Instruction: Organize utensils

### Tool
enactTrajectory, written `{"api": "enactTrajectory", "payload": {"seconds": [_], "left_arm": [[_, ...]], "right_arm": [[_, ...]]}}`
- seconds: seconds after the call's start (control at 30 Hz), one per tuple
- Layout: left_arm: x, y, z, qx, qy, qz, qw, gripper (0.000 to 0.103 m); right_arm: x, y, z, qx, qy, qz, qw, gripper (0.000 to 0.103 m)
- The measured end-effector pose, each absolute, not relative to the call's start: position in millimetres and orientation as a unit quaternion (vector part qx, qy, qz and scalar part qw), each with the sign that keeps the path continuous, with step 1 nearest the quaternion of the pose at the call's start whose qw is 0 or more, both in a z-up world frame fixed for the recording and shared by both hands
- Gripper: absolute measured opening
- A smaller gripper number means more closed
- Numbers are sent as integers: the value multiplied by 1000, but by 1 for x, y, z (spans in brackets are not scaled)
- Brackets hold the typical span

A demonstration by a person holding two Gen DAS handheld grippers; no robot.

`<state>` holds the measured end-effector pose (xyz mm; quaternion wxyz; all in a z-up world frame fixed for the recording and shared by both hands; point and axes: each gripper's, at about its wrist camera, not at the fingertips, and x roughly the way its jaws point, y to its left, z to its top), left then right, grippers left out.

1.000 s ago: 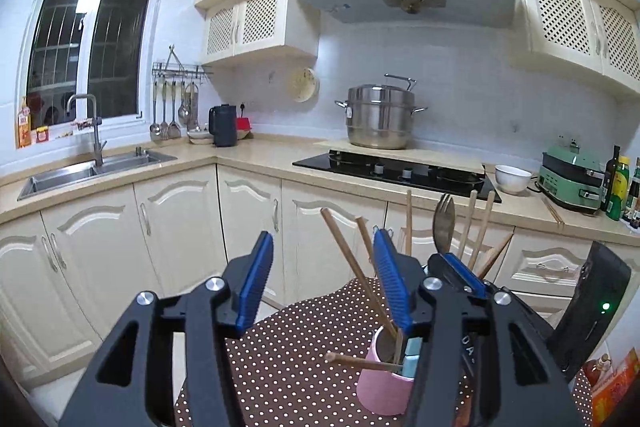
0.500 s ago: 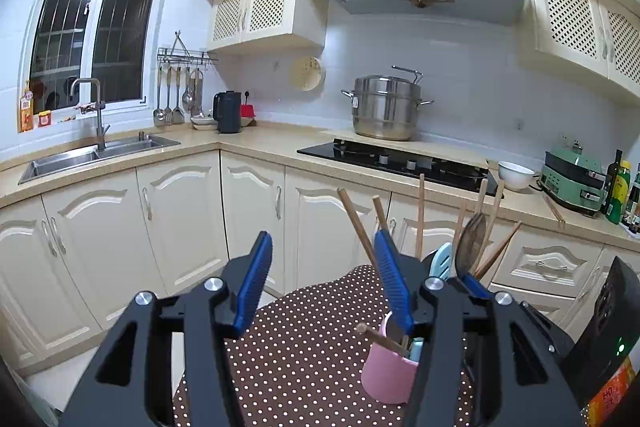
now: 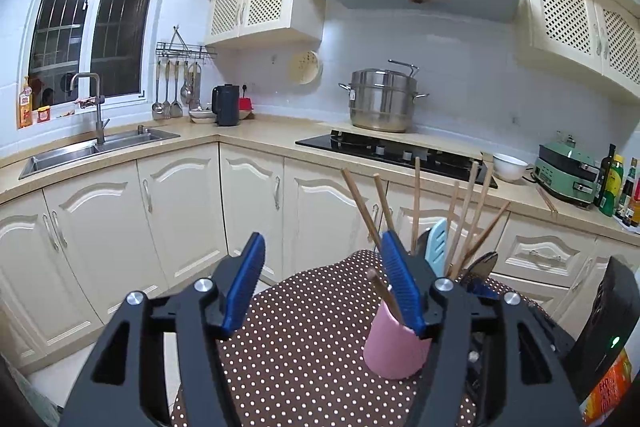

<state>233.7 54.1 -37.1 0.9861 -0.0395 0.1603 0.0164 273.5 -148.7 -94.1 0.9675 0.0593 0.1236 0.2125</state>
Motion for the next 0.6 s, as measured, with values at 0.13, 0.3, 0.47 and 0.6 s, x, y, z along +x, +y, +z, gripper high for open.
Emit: {"api": "enactTrajectory", "payload": {"seconds": [0.13,0.3,0.47,0.6], "left_arm": [[220,52,-37,-37,161,14,986,60],[194,57,-33,-41,156,18,987,67],[168,58,-30,-33,156,20,987,72],[147,54,-26,-24,159,18,987,74]], "right_arm": [[262,-148,-86,64,121,205,969,51],[240,-156,-71,76,112,200,970,52],[217,-167,-55,95,120,185,971,58],[193,-178,-47,106,140,166,970,66]]}}
